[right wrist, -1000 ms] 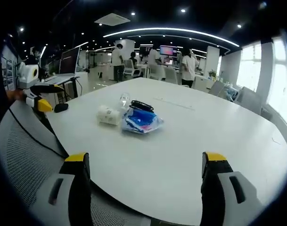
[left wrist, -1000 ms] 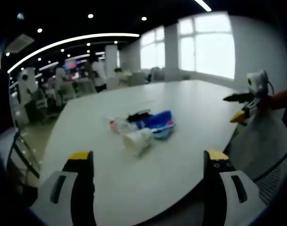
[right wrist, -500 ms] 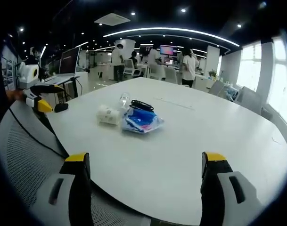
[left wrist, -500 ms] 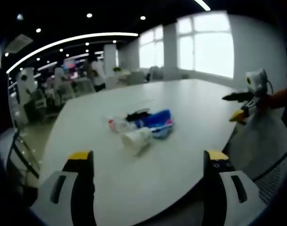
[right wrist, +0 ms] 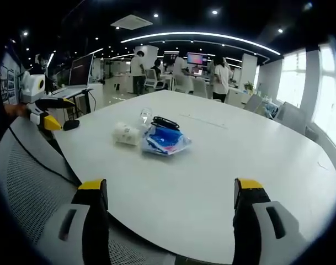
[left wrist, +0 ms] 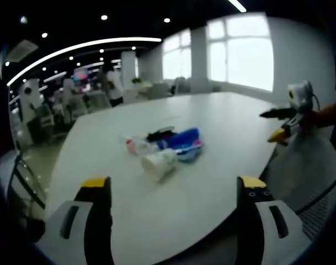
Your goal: Arrange the tabletop items into an orderly group along one side of the table until the central work area is clear of visible clutter.
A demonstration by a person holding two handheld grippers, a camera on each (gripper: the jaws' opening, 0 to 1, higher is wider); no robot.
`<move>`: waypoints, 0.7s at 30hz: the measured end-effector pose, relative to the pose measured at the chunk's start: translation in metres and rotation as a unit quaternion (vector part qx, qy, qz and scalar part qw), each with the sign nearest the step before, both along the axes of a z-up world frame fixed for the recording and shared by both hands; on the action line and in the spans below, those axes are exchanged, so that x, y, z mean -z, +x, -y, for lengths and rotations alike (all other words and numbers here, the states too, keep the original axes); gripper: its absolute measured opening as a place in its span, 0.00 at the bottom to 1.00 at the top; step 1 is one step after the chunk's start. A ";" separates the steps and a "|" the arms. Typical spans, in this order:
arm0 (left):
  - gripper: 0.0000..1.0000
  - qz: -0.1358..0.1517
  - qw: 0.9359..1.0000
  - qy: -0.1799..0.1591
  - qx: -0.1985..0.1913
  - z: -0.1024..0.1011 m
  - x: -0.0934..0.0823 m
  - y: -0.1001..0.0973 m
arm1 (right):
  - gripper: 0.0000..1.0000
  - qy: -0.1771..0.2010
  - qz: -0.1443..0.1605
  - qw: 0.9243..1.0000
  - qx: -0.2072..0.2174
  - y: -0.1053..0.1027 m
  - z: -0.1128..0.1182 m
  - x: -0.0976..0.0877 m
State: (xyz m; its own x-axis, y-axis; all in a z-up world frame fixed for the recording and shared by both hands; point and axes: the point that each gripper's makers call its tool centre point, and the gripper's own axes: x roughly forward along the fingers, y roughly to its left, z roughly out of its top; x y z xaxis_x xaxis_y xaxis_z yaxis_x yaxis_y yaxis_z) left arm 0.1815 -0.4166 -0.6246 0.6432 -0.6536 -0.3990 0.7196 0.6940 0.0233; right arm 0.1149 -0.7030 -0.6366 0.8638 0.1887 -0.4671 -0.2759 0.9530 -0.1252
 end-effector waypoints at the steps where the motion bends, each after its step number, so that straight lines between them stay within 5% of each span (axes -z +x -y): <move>1: 0.91 0.001 1.000 0.001 0.001 0.000 0.000 0.000 | 0.95 -0.001 -0.001 1.000 -0.001 0.000 0.000 0.000; 21: 0.93 -0.007 1.000 -0.017 -0.003 0.002 -0.003 0.002 | 0.97 0.005 -0.005 1.000 -0.003 -0.001 0.000 0.001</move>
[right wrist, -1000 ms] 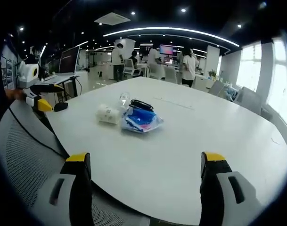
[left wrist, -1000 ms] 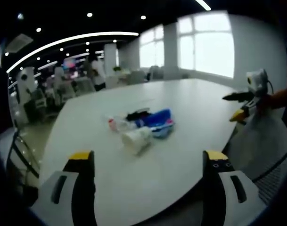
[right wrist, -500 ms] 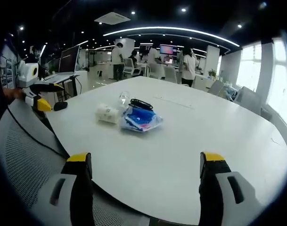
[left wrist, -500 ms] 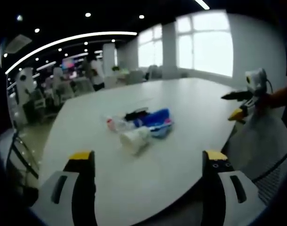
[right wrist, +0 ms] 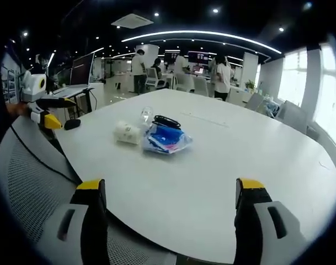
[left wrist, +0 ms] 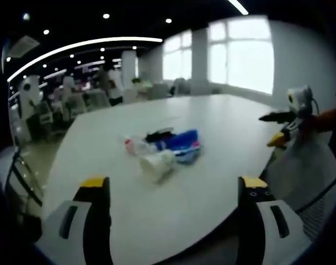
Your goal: Arrange the tabletop items into an orderly group along one side of the table until the central work area is clear of visible clutter.
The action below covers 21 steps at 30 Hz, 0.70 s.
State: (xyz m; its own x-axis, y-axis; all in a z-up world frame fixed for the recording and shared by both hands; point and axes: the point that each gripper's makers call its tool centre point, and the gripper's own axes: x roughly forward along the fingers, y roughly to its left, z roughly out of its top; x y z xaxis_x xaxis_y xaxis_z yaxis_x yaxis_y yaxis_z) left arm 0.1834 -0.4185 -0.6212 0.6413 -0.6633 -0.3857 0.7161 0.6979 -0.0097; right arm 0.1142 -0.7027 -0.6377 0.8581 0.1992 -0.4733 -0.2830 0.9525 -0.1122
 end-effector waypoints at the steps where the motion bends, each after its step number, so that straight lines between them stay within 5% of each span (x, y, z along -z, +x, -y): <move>1: 0.92 -0.001 1.000 -0.003 -0.002 0.000 -0.001 0.001 | 0.97 0.001 0.000 1.000 0.000 0.000 0.000 0.000; 21: 0.98 -0.003 1.000 0.006 0.017 -0.002 0.003 0.008 | 0.97 0.008 -0.005 1.000 0.012 0.000 0.003 0.001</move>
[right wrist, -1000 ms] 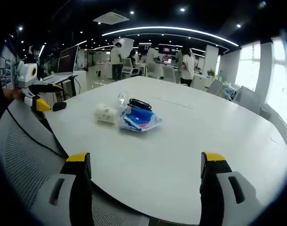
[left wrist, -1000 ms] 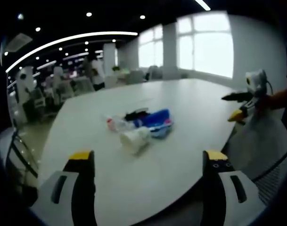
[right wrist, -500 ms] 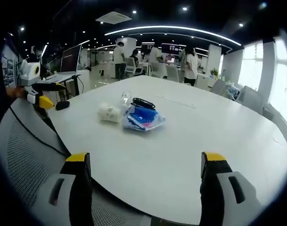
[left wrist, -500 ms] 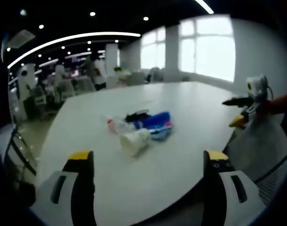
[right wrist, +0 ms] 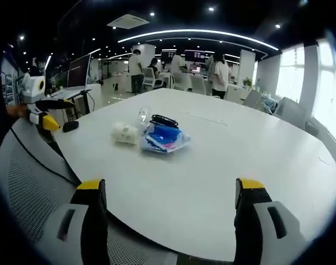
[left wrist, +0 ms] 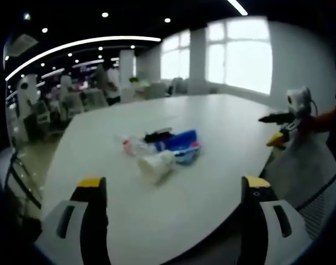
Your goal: Arrange the tabletop items into an orderly group along one side of the table until the central work area is clear of visible clutter.
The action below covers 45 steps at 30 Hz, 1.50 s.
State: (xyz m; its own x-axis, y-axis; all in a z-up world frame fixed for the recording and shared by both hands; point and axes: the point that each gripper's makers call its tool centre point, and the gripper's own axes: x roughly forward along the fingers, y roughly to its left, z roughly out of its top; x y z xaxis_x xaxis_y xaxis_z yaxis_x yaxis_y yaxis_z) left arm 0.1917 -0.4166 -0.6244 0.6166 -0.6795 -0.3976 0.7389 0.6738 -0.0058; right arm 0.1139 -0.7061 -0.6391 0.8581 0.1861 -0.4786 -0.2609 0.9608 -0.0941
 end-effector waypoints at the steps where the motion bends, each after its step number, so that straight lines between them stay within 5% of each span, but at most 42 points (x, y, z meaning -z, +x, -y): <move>1: 0.98 0.002 1.000 0.001 0.002 0.000 0.000 0.001 | 0.97 0.000 0.000 1.000 0.000 0.000 0.000 0.000; 20: 0.98 0.021 0.997 0.035 0.065 0.010 -0.006 0.049 | 0.97 0.005 0.001 1.000 0.005 0.000 0.001 -0.001; 45: 0.96 0.066 0.991 0.065 0.092 0.019 -0.035 0.114 | 0.97 0.006 0.006 1.000 0.010 0.001 0.004 -0.002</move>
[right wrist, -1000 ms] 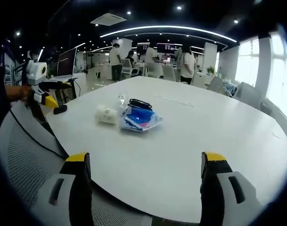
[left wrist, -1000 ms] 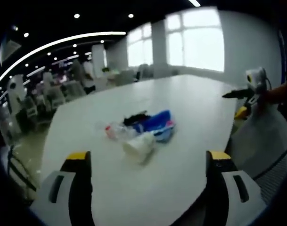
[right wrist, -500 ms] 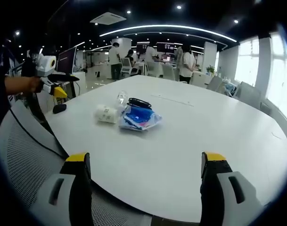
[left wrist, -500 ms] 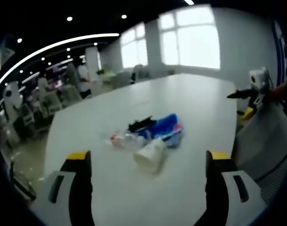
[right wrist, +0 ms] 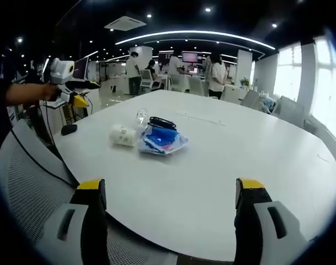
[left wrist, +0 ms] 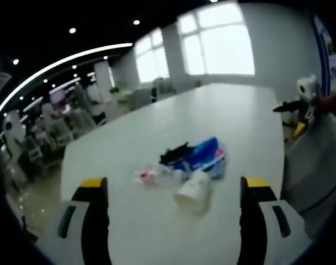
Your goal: Arrange the tabletop items into an orderly group along one side of the table until the central work area is clear of visible clutter.
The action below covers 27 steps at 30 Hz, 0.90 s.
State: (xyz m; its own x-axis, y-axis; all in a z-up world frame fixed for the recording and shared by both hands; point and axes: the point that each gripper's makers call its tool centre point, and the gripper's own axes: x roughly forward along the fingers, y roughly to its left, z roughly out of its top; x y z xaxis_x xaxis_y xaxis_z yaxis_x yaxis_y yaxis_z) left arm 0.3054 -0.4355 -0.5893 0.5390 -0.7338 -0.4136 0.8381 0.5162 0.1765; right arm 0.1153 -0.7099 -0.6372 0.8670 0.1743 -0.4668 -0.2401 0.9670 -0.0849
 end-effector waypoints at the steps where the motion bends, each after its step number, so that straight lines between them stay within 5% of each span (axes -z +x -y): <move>1: 0.96 0.003 1.000 0.001 0.004 0.001 -0.002 0.003 | 0.97 -0.001 0.000 1.000 -0.001 0.000 0.000 0.000; 27: 0.94 0.022 0.991 0.084 0.097 0.034 0.023 0.046 | 0.97 0.003 -0.007 1.000 0.001 0.001 0.000 0.003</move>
